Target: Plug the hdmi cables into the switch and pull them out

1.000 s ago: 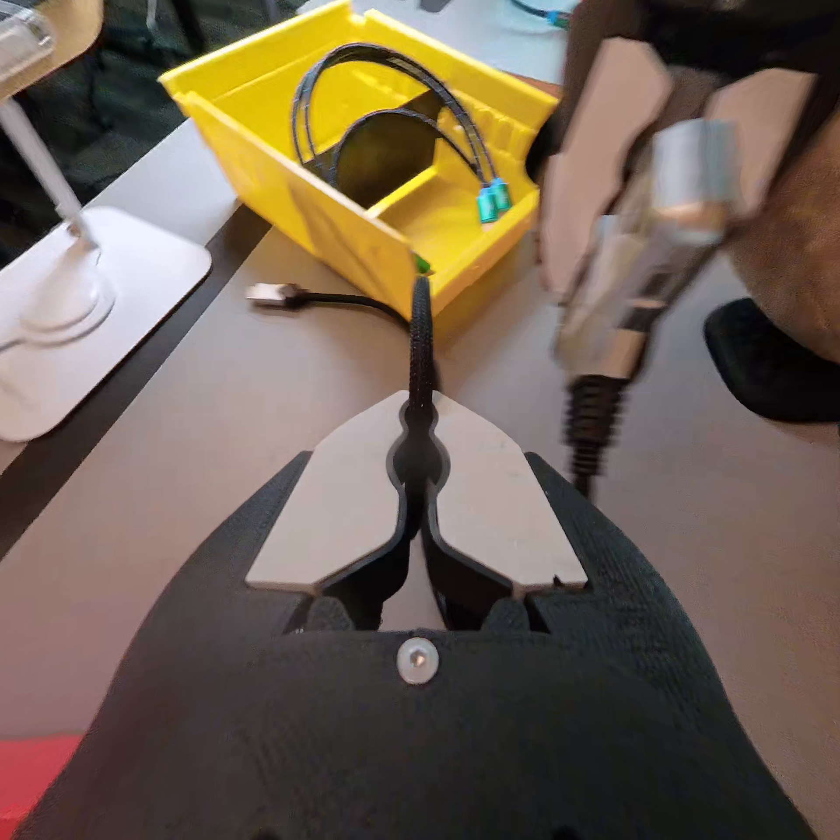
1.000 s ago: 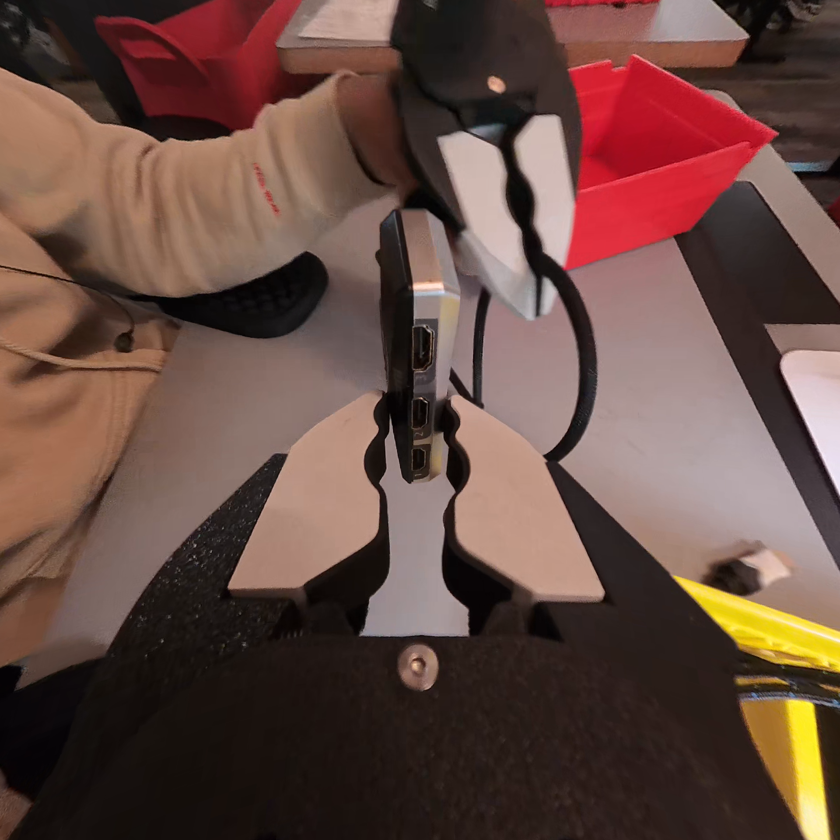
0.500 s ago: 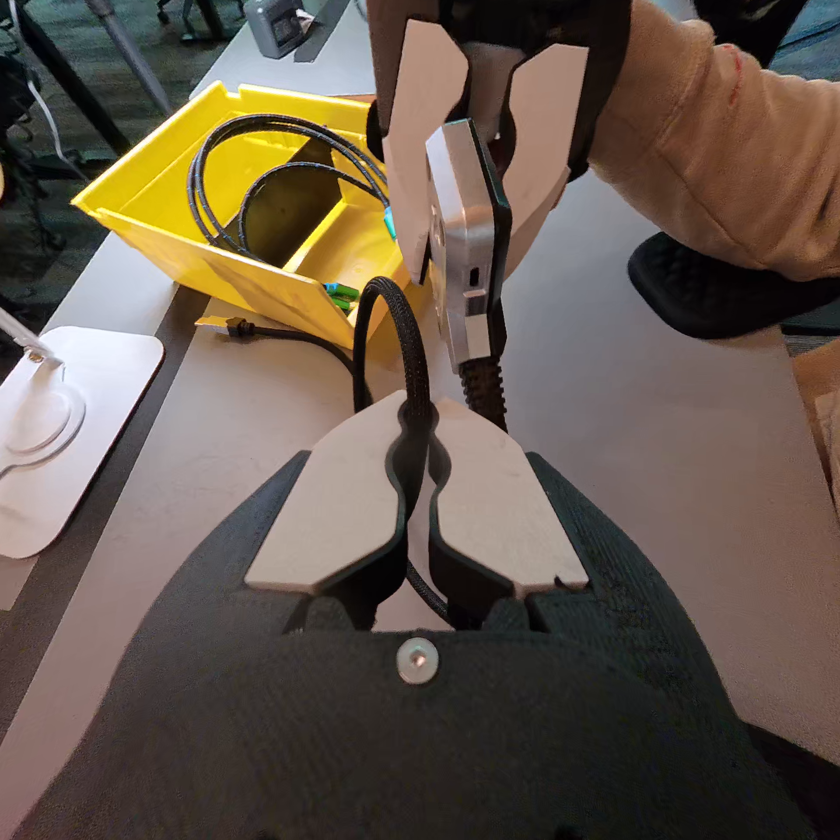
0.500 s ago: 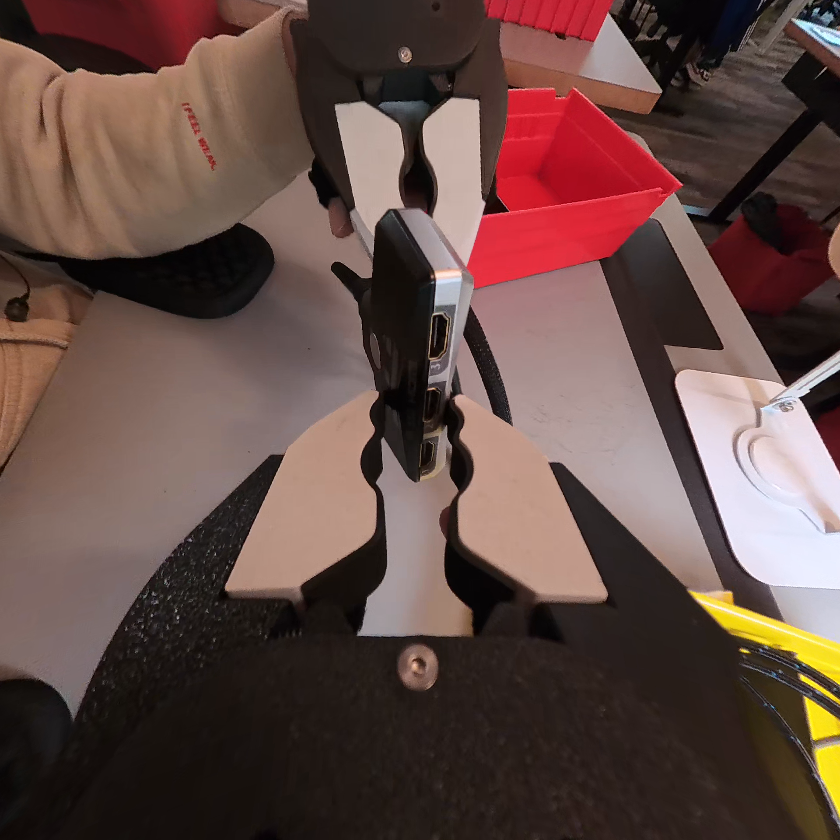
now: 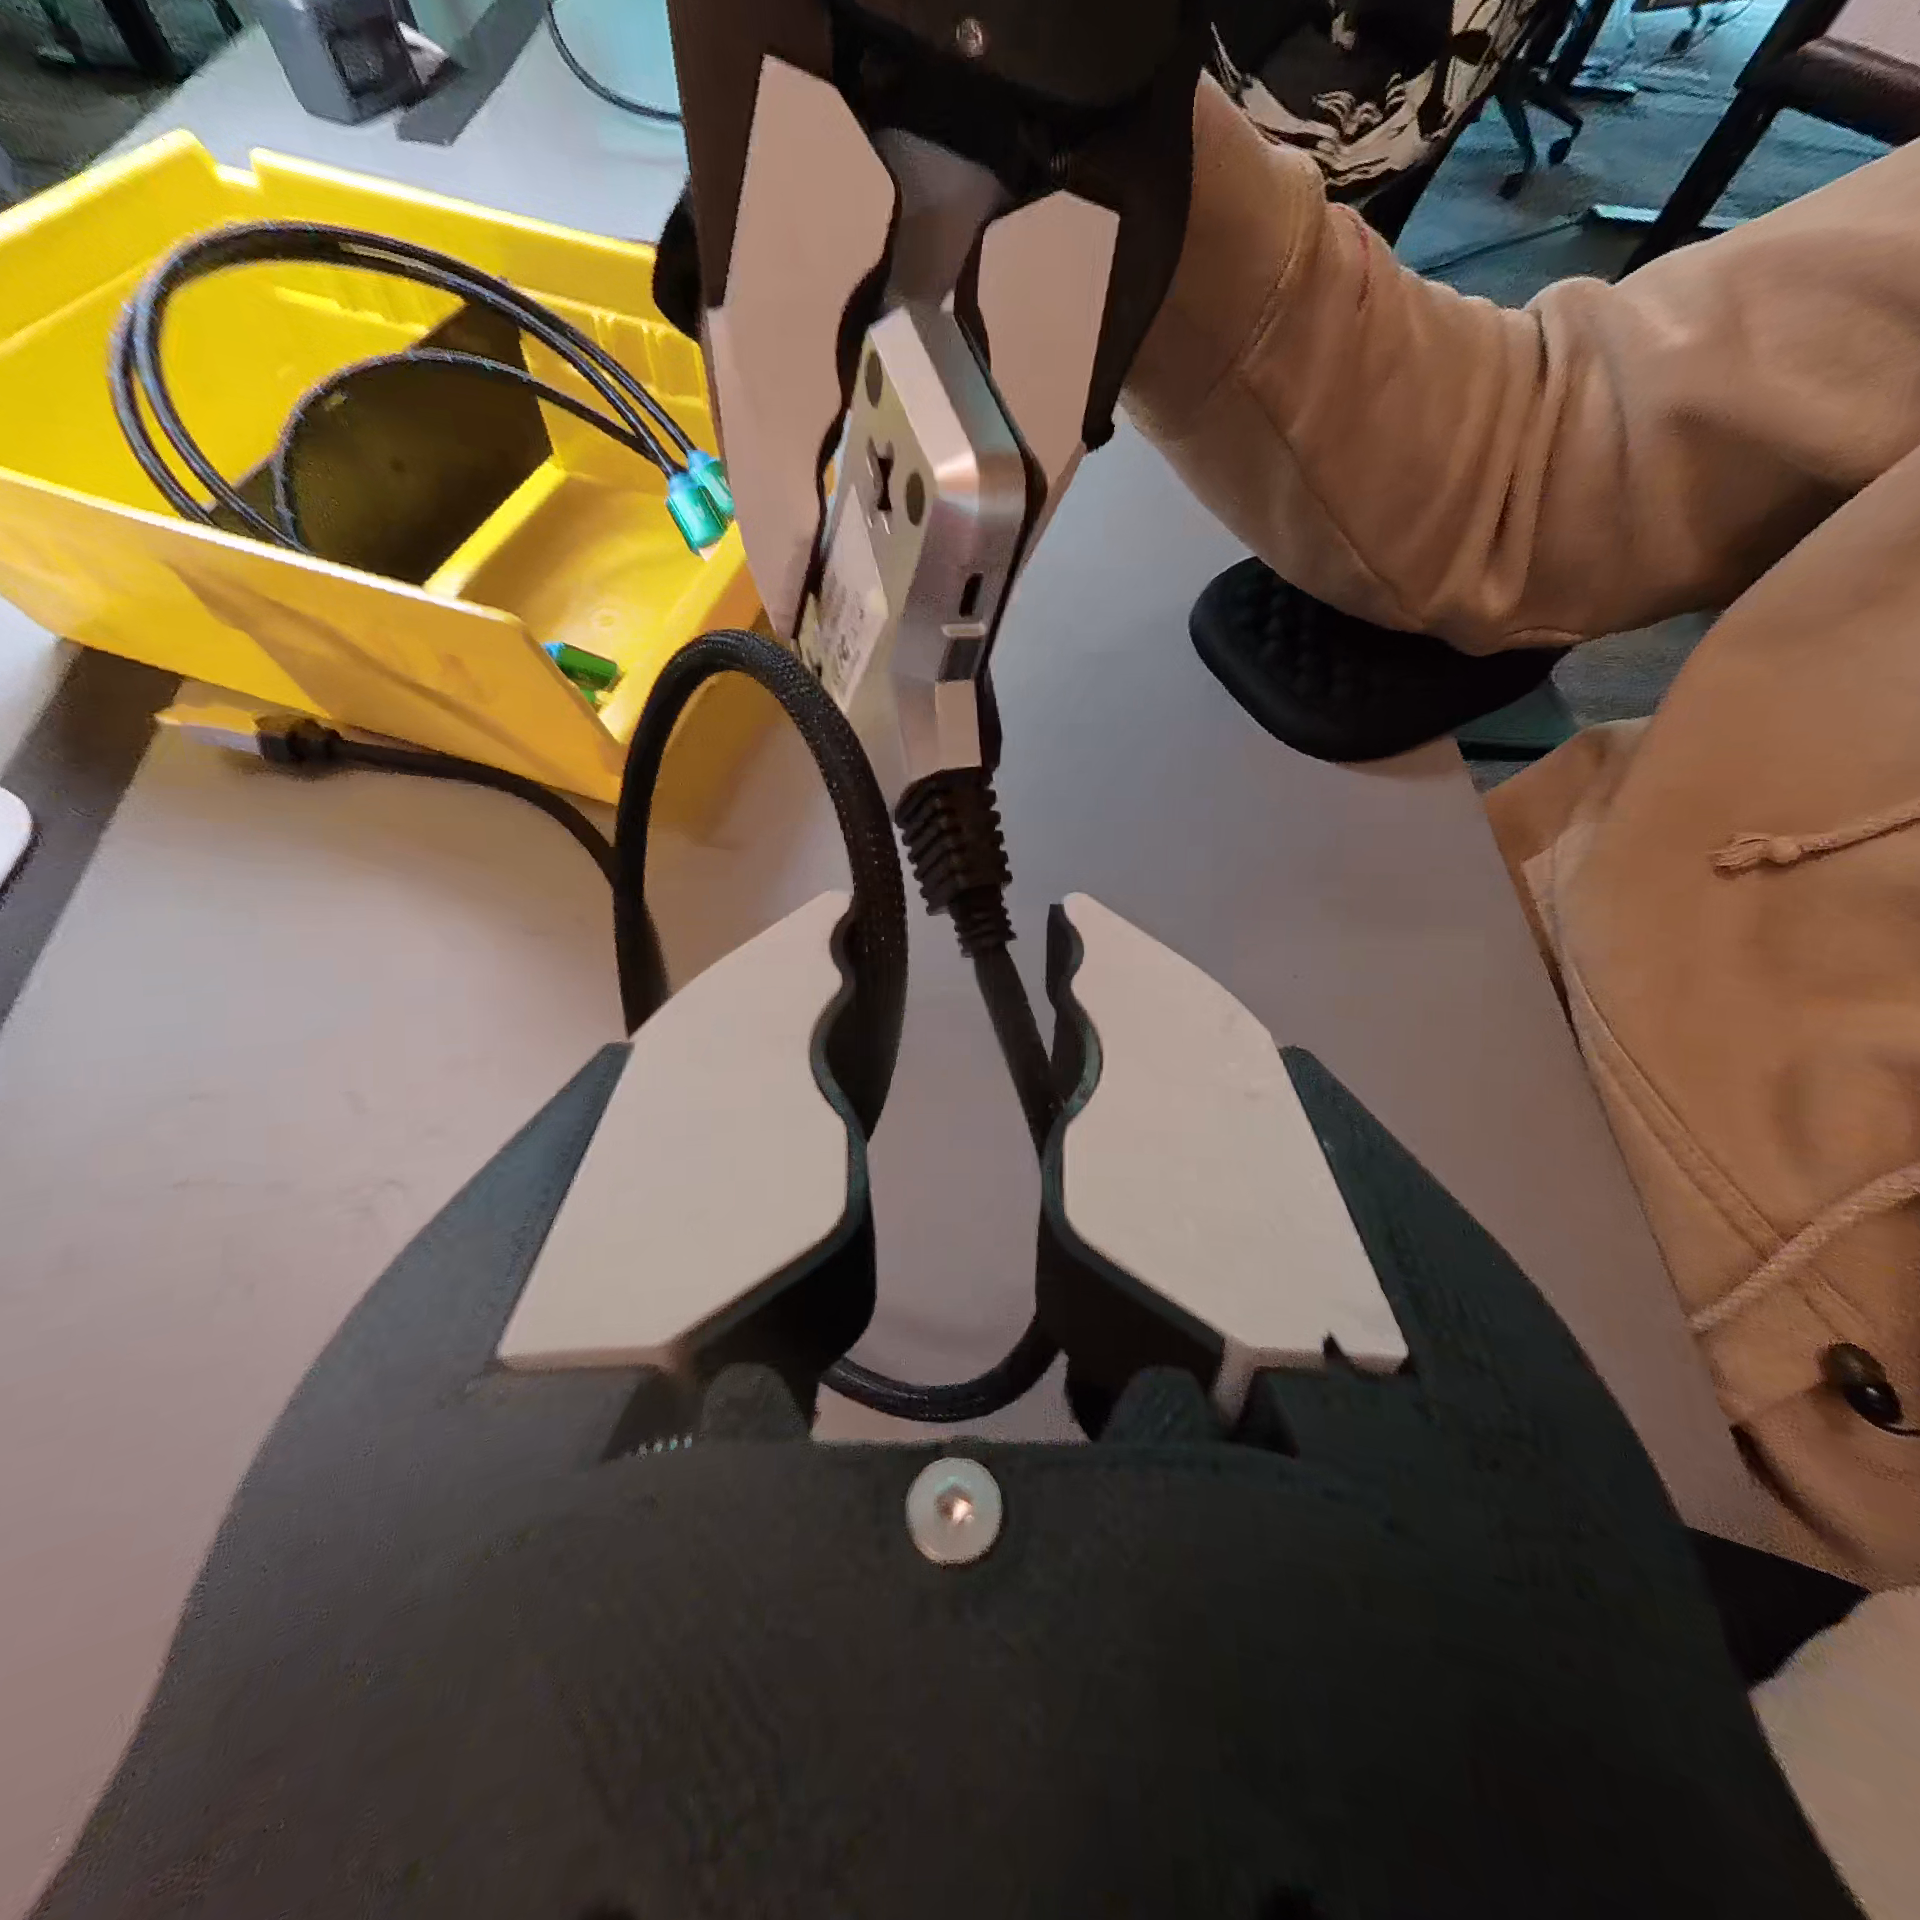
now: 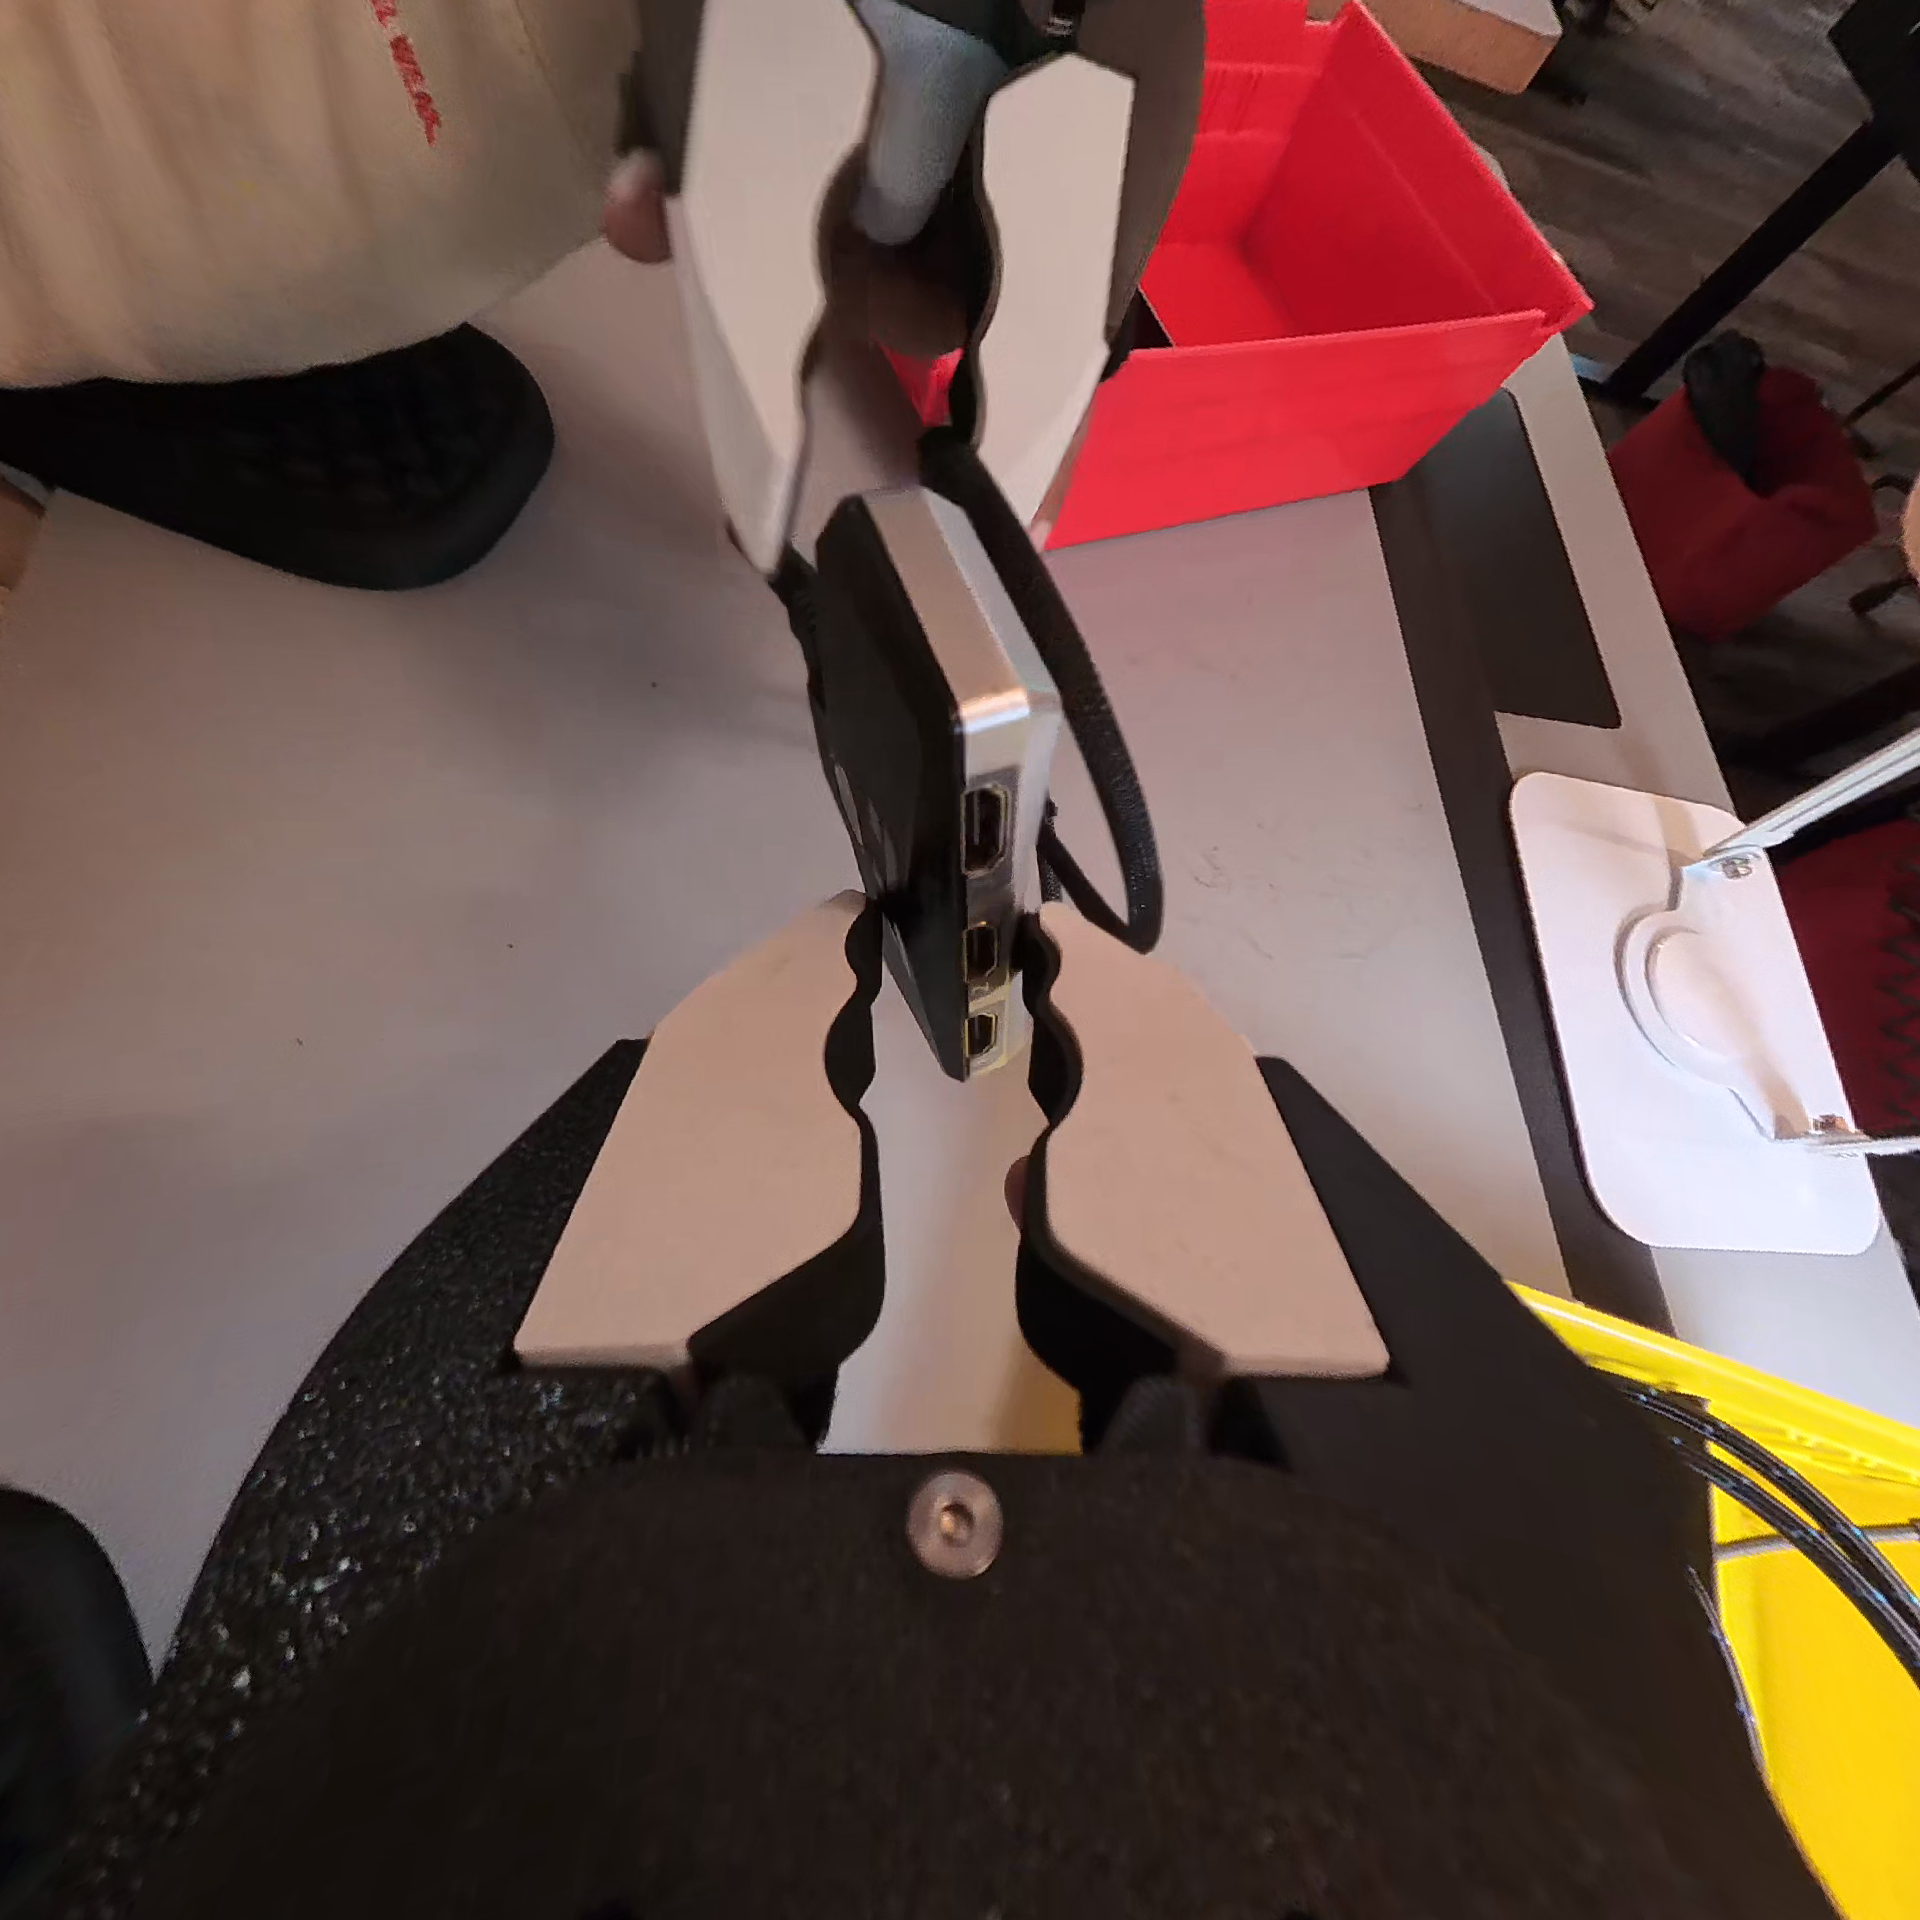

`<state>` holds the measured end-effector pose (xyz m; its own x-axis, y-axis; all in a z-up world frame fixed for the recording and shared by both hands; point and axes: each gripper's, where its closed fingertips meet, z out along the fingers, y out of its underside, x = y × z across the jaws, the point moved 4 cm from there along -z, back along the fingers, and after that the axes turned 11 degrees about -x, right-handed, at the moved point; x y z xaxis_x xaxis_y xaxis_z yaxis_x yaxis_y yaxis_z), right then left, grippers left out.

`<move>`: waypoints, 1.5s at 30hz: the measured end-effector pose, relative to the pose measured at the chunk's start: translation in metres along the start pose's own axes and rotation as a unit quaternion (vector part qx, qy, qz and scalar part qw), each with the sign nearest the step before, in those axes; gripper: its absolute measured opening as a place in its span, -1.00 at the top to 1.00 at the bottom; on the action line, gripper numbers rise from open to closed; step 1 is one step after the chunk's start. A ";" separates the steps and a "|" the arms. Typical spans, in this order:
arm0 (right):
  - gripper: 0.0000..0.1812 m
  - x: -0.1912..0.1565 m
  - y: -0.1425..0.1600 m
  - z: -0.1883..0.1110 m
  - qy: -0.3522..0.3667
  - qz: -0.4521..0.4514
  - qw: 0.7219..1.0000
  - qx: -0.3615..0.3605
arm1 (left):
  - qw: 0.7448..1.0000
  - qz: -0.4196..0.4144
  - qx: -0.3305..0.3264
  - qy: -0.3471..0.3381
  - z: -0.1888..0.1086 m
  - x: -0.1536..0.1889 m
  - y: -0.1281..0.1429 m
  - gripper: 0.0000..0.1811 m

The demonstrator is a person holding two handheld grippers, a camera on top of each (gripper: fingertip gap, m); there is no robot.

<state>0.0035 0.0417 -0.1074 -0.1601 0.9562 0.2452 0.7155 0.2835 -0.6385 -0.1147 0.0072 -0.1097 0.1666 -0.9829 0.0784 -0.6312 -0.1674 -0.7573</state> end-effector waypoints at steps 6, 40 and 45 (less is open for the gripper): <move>0.72 0.004 -0.002 0.003 0.010 0.004 1.000 0.010 | 0.995 0.023 -0.074 -0.065 0.020 -0.006 0.001 0.68; 0.70 0.021 -0.041 -0.054 0.172 -0.071 0.982 0.043 | 0.931 0.041 0.207 -0.299 -0.129 0.013 -0.057 0.57; 0.70 0.068 -0.065 -0.125 0.258 -0.061 0.963 0.052 | 0.928 0.032 0.209 -0.306 -0.134 0.011 -0.053 0.57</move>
<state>0.0311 0.0795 0.0417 0.1404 0.7595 0.6352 0.6369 0.4219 -0.6453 -0.1809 -0.0054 0.0186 0.6190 -0.7408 -0.2609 -0.3269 0.0590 -0.9432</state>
